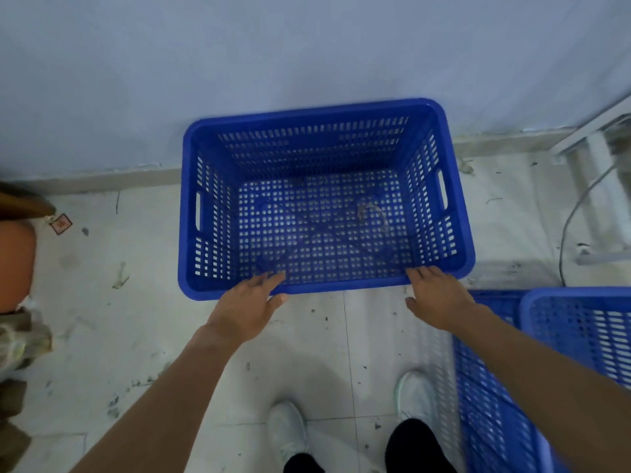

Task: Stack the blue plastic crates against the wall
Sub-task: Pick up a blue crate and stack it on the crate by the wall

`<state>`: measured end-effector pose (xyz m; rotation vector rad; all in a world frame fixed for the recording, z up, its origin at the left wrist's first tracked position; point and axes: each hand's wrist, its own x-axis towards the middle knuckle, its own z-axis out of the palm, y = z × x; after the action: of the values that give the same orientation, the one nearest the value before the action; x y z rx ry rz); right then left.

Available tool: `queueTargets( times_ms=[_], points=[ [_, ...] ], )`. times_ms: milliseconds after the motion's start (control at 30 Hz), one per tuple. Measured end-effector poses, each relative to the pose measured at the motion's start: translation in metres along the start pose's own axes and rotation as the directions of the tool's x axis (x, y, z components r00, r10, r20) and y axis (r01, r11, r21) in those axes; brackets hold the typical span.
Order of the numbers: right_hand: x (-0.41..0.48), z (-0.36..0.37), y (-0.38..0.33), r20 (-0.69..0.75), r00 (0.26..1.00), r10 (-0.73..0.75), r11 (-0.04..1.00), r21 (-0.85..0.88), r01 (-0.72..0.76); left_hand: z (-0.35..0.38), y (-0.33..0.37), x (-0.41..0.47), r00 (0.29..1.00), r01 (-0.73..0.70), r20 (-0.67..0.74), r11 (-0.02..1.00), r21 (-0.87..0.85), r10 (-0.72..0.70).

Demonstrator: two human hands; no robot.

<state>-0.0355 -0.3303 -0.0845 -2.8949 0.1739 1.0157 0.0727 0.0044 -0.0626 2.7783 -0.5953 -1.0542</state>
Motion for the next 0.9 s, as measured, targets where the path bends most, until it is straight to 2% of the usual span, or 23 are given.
queueTargets(
  times_ms=[100, 233, 400, 467, 633, 900],
  points=[
    [-0.041, -0.020, -0.001, -0.009, 1.000, 0.020, 0.995, 0.103, -0.019, -0.021, 0.018, -0.029, 0.997, 0.065, 0.049, 0.989, -0.135, -0.059],
    [-0.105, -0.049, -0.003, 0.010, 0.988, 0.152, 0.951, 0.271, -0.149, -0.049, 0.065, -0.067, 0.996, 0.012, 0.093, 0.985, -0.174, 0.004],
    [-0.198, -0.053, 0.000, -0.052, 0.950, 0.308, 0.878, 0.401, -0.263, -0.063, 0.131, -0.110, 0.986, -0.077, 0.130, 0.982, -0.175, 0.101],
    [-0.234, -0.045, 0.005, -0.063, 0.931, 0.361, 0.852, 0.429, -0.301, -0.063, 0.160, -0.124, 0.981, -0.095, 0.150, 0.977, -0.189, 0.124],
    [-0.322, -0.011, 0.024, -0.019, 0.836, 0.548, 0.695, 0.567, -0.442, -0.045, 0.239, -0.160, 0.925, -0.255, 0.259, 0.960, -0.114, 0.277],
    [-0.439, 0.082, 0.098, 0.080, 0.718, 0.692, 0.499, 0.665, -0.556, 0.038, 0.347, -0.200, 0.855, -0.374, 0.390, 0.927, 0.008, 0.341]
  ],
)
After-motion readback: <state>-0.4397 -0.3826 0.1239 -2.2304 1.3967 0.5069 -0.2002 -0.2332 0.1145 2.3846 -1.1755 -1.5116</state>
